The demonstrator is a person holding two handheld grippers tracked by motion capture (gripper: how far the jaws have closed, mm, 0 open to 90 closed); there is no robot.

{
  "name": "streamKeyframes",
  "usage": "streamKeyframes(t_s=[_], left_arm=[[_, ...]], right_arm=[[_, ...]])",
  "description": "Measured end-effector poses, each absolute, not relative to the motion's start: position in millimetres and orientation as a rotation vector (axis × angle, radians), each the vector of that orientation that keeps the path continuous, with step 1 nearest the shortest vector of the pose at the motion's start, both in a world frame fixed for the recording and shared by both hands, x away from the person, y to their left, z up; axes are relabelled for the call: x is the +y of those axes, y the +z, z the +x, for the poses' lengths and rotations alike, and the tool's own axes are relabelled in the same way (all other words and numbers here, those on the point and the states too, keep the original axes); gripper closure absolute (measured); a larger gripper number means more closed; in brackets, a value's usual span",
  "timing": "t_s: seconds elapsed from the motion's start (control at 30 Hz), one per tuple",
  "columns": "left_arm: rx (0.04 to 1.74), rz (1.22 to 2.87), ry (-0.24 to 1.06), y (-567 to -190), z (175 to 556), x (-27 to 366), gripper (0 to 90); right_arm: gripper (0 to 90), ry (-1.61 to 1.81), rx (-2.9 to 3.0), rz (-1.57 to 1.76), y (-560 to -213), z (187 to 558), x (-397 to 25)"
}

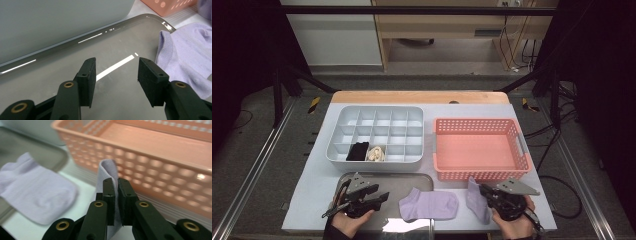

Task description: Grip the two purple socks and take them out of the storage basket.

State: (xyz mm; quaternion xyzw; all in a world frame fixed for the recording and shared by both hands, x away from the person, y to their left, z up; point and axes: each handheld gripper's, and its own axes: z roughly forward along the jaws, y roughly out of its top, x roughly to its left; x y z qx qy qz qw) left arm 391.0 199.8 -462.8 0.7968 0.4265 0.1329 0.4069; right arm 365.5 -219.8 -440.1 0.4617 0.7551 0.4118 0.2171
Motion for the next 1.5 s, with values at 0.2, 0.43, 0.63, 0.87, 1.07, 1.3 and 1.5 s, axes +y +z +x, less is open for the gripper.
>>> streamKeyframes(t_s=[0.2, 0.43, 0.63, 0.87, 1.07, 1.3, 1.5], left_arm=[[1.072, 2.01, 0.335, -462, 391, 200, 48.4], [1.07, 2.015, 0.335, -462, 391, 199, 48.2], [1.071, 2.014, 0.339, -461, 390, 200, 48.0], [1.072, 2.014, 0.336, -462, 390, 199, 47.9], [1.073, 2.016, 0.332, -462, 391, 199, 47.9], [1.07, 2.014, 0.328, -462, 390, 199, 47.8], [1.055, 2.019, 0.318, -461, 388, 196, 47.5]], right_arm=[[85.5, 1.155, 2.212, 1.225, -455, 371, -183], [79.5, 1.141, 2.298, 1.214, -474, 384, -158], [71.1, 1.207, 2.209, 1.171, -458, 375, -174], [72.9, 1.195, 2.136, 1.279, -464, 371, -211], [77.6, 1.254, 2.188, 1.249, -465, 370, -200], [75.7, 1.207, 2.214, 1.264, -466, 371, -205], [71.4, 1.154, 2.282, 1.293, -478, 372, -208]])
